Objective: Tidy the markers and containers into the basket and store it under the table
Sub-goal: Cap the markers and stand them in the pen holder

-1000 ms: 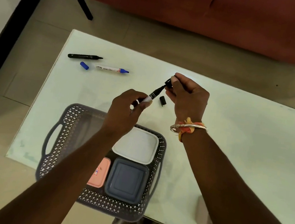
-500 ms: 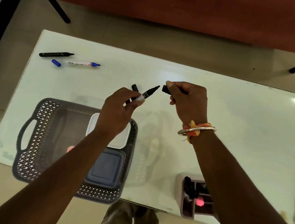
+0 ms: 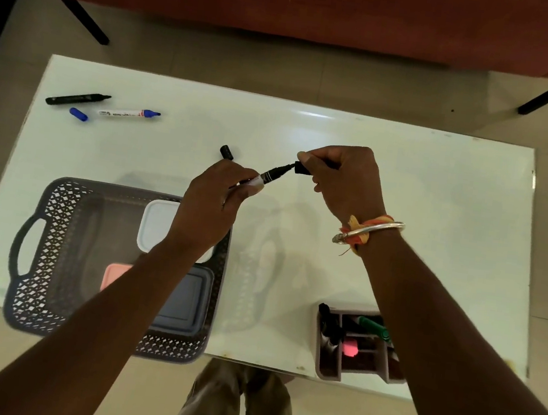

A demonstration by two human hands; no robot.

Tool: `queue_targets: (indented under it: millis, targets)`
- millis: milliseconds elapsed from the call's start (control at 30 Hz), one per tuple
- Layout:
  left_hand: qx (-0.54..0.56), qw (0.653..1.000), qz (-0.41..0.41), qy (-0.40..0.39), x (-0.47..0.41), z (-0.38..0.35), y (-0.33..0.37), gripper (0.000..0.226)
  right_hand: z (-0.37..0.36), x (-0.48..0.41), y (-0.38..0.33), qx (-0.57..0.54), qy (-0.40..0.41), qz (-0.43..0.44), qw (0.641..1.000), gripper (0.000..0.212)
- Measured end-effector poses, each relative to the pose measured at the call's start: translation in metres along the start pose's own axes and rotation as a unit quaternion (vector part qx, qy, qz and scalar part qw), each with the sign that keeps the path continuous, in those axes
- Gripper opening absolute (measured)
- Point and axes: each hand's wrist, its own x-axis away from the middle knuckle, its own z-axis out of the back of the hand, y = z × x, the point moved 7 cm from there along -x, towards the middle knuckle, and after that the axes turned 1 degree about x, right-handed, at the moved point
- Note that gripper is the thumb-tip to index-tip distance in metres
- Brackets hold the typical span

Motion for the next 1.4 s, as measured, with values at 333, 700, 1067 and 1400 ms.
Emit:
queue_targets:
  millis: [333, 700, 1067, 1400]
  targets:
    - [-0.001, 0.999, -0.033, -0.012, 0.006, -0.007, 0.016, 0.009, 0.000, 0.007, 0.002, 0.017, -0.037, 0.015, 0.999, 0.013]
    - [0.075, 0.993, 0.057, -0.067, 0.025, -0.032, 0.022, 0.011, 0.014, 0.025, 0.012, 0.026, -0.034, 0.008, 0.999, 0.013]
    - [0.395, 0.892, 0.212, -0.056, 0.045, -0.071, 0.054, 0.015, 0.043, 0.051, -0.001, -0.029, 0.036, 0.036, 0.998, 0.012]
    - [0.315, 0.921, 0.200, -0.111, 0.069, -0.096, 0.059, 0.020, 0.085, 0.136, 0.041, -0.165, 0.164, -0.039, 0.972, 0.033]
